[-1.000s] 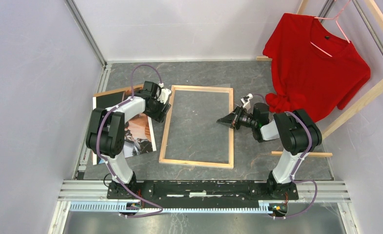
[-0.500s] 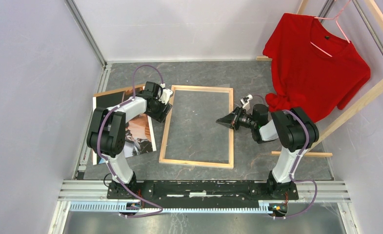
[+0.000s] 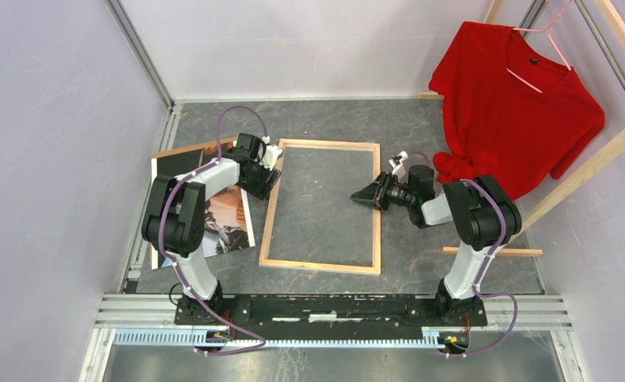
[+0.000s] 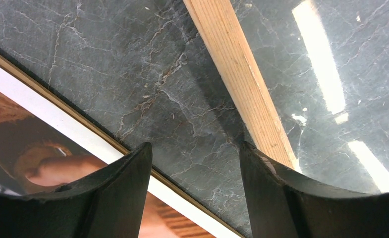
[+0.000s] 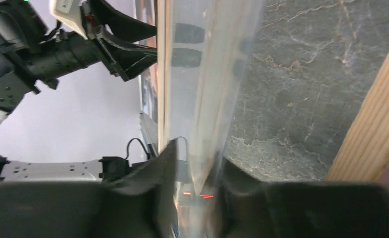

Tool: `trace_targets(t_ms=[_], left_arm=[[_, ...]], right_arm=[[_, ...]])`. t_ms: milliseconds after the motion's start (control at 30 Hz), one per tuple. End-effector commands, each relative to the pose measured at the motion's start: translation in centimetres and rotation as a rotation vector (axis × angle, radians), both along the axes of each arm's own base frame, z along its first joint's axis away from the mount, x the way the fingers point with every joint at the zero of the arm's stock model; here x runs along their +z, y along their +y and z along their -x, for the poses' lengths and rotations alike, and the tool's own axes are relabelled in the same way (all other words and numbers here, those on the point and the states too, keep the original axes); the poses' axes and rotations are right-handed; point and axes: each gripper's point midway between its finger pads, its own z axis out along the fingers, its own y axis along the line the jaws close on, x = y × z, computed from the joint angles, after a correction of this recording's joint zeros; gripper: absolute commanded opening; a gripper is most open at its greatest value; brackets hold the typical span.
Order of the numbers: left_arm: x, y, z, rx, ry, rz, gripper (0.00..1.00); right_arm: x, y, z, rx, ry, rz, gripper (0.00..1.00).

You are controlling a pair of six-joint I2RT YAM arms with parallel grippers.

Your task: Put the photo into the frame

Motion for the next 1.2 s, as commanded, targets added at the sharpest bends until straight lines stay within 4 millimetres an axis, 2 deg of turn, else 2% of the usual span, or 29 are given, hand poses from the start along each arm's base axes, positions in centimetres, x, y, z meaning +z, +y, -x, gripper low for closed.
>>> trace_targets(t_ms=[0, 67, 167, 300, 633, 800, 867, 1033, 1167], left_arm=[[-0.7, -0.3, 0.6, 0.001, 0.015, 0.008, 0.72], [-0.7, -0.3, 0.7, 0.0, 0.016, 0.005, 0.72], [-0.8, -0.2, 0.7, -0.001, 0.016, 0.004, 0.72], [-0.9, -0.2, 0.8, -0.002, 0.018, 0.003, 0.72], [-1.0, -0.1, 0.9, -0.004, 0.02, -0.002, 0.72], [-1.2, -0.1, 1.0, -0.005, 0.023, -0.001, 0.72], [-1.3, -0.1, 1.0, -0.005, 0.024, -0.002, 0.72], [-1.2, -0.1, 1.0, -0.006, 0.023, -0.004, 0.72], [-1.3, -0.1, 1.0, -0.005, 0.025, -0.004, 0.72]], right_arm=[[0.4, -0.3, -1.4, 0.032, -0.103, 0.157, 0.42], [0.0, -0.9, -1.9, 0.034, -0.117, 0.237, 0.63], [-0.1, -1.8, -2.3, 0.034, -0.134, 0.348, 0.78], [-0.3, -2.5, -2.5, 0.039, -0.138, 0.444, 0.83], [-1.3, -2.7, -2.2, 0.062, -0.126, 0.567, 0.85], [-0.9, -3.7, -2.5, 0.056, -0.135, 0.666, 0.88], [-0.4, -4.4, -2.8, 0.039, -0.145, 0.733, 0.98], [0.9, -5.5, -2.9, 0.011, -0.185, 0.815, 0.98], [0.5, -5.3, -2.4, 0.035, -0.182, 0.84, 0.98]])
